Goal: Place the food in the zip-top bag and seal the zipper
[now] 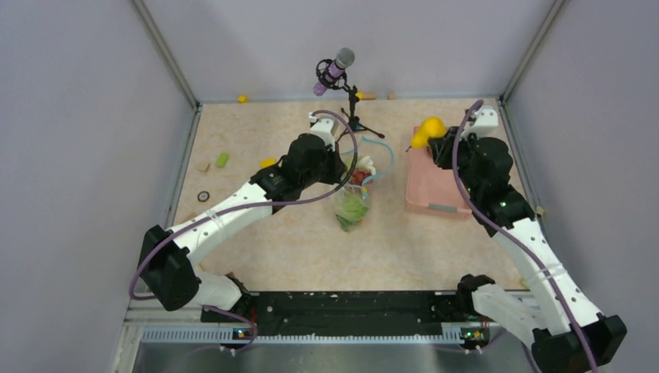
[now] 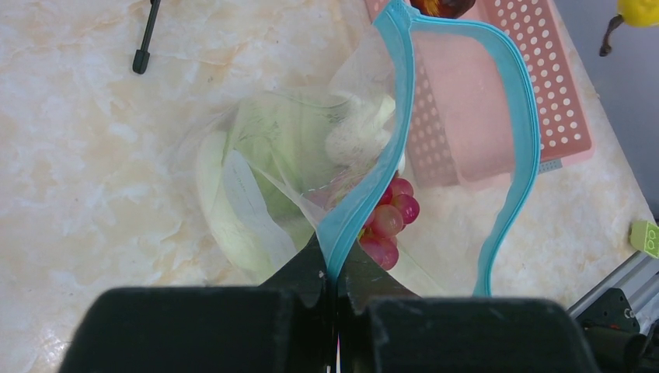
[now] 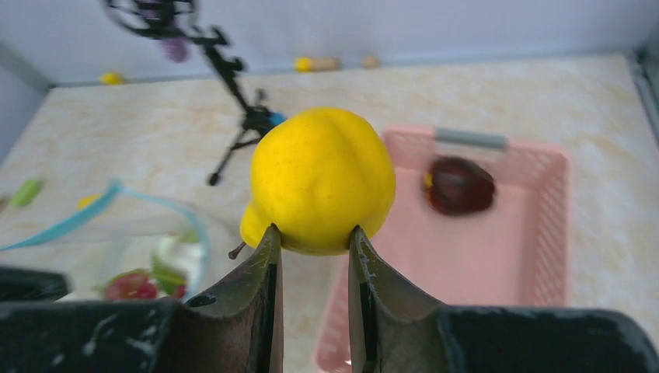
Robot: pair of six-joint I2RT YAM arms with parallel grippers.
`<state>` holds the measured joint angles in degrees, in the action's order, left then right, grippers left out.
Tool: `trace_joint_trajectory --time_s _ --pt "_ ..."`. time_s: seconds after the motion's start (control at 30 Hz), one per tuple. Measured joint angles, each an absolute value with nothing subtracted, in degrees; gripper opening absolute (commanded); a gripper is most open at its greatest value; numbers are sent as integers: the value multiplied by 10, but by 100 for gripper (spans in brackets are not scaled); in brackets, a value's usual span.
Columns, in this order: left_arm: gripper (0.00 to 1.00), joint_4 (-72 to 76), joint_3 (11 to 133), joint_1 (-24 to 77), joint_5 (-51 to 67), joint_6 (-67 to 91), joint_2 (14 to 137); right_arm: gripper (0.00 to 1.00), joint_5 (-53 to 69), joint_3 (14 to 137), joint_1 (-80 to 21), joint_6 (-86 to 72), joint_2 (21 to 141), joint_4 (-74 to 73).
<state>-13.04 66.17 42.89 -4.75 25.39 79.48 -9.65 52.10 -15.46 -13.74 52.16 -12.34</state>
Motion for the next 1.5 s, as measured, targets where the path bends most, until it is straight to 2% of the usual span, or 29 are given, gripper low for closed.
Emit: trace_joint_trajectory --time_s 0.23,0.4,0.93,0.97,1.0,1.07,1.13,1.37,1.5 --pt "0 -130 662 429 -43 254 795 0 -24 577 -327 -51 569 -23" --pt "0 -130 662 429 -39 254 795 0 -14 595 -397 8 637 -1" --pt "0 -131 662 429 -39 254 795 0 -11 592 -422 65 663 -116" --pt "0 -131 662 429 -39 254 795 3 -6 592 -423 65 664 -123" --pt "0 -131 662 429 -39 254 795 10 -2 592 -423 65 666 -131" --pt "0 -130 662 429 -39 254 795 33 2 593 -424 65 669 -143" --pt "0 -130 662 429 -39 254 795 45 1 593 -424 64 671 -151" --pt "0 -130 662 429 -39 254 795 75 -35 594 -426 57 670 -152" --pt "0 -130 662 429 -39 254 795 85 -60 594 -426 43 658 -139"
